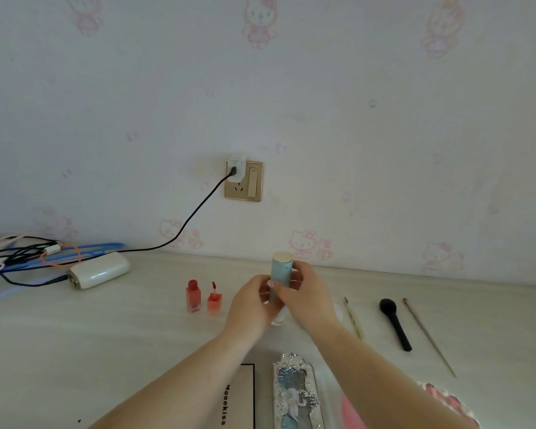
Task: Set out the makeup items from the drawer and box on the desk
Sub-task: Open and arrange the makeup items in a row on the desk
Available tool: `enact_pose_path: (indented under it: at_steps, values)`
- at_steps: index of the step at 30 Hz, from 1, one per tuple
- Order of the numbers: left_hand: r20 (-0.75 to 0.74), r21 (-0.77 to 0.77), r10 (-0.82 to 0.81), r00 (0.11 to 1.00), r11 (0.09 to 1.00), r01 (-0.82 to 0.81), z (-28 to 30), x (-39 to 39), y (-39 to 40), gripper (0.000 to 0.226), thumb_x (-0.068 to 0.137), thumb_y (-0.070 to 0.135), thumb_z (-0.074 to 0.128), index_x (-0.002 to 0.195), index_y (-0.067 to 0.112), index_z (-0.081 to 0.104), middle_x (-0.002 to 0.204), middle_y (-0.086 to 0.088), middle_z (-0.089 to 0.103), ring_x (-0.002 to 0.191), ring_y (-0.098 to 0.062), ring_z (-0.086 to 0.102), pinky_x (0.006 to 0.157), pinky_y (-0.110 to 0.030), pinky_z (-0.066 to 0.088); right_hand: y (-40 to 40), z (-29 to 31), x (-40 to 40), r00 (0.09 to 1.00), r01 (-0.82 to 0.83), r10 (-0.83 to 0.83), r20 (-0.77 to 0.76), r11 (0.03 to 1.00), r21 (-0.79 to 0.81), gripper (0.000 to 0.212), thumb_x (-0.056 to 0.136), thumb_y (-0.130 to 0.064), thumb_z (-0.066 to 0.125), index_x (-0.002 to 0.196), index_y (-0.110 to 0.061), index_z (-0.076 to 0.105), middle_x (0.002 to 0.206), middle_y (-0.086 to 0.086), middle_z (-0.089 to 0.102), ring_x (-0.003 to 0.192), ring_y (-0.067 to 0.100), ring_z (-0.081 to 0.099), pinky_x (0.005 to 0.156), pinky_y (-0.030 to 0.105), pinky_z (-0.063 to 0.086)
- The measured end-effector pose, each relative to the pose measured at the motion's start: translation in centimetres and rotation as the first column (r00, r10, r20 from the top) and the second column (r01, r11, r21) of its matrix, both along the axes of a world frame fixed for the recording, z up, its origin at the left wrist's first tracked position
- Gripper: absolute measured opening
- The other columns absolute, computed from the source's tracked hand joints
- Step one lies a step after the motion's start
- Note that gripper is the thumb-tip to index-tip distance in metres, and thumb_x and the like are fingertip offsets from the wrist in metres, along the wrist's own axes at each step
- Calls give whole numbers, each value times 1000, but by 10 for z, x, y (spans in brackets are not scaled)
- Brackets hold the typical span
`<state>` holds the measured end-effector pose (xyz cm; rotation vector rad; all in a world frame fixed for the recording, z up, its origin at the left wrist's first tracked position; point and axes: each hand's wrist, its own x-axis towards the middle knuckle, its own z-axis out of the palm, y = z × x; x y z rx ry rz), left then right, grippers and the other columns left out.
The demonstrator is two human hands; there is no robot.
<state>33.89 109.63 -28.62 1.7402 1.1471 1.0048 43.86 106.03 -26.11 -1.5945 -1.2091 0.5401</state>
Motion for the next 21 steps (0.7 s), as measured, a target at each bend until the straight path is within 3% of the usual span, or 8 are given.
enact_pose_path:
  at_steps: [2, 5, 12, 16, 19, 21]
  values:
    - [19, 27, 31, 999, 999, -31, 3, 0, -5, 15, 85, 17, 60, 94, 29, 60, 95, 5, 71, 87, -8, 67, 74, -24, 54, 0, -1, -3, 1000, 24, -23, -16, 999, 49, 46, 78, -26, 75, 117, -22, 51, 102, -9, 60, 97, 11, 60, 81, 21, 42]
    - [20, 137, 52, 998, 989, -55, 8, -3, -10, 20, 84, 18, 62, 86, 36, 55, 95, 7, 69, 87, -6, 65, 78, -27, 54, -1, 3, -7, 998, 52, -48, -42, 992, 113, 39, 77, -26, 75, 106, -26, 48, 97, -11, 60, 93, 8, 58, 75, 17, 41]
    - [65, 193, 40, 997, 980, -52, 22, -12, -15, 14, 83, 26, 64, 91, 35, 55, 97, 10, 68, 91, -3, 64, 79, -37, 56, -5, 18, -9, 996, -3, 17, -85, 986, 168, 31, 79, -24, 74, 103, -26, 54, 93, -11, 65, 91, 5, 61, 74, 17, 46]
    - [31, 216, 19, 999, 976, -25, 27, -19, -19, 23, 82, 29, 67, 105, 25, 62, 97, 15, 67, 93, 0, 63, 82, -30, 54, -8, 23, -6, 994, -81, 92, -65, 985, 149, 25, 83, -22, 70, 104, -27, 57, 98, -4, 69, 95, 12, 64, 84, 30, 52]
    - [-8, 241, -5, 1000, 970, 7, 27, -22, -19, 24, 83, 28, 67, 107, 25, 62, 96, 16, 66, 89, 4, 61, 75, -11, 49, -13, 37, -8, 989, -90, 113, -97, 972, 216, 8, 88, -18, 63, 88, -25, 59, 83, -6, 66, 82, 10, 61, 72, 20, 47]
    - [-36, 248, -17, 999, 968, 25, 23, -25, -20, 26, 84, 24, 67, 109, 21, 61, 97, 15, 64, 85, 8, 58, 68, -1, 43, -15, 55, -5, 984, -32, 81, -161, 958, 286, 10, 90, -18, 59, 81, -22, 59, 75, -6, 60, 73, 9, 55, 68, 20, 44]
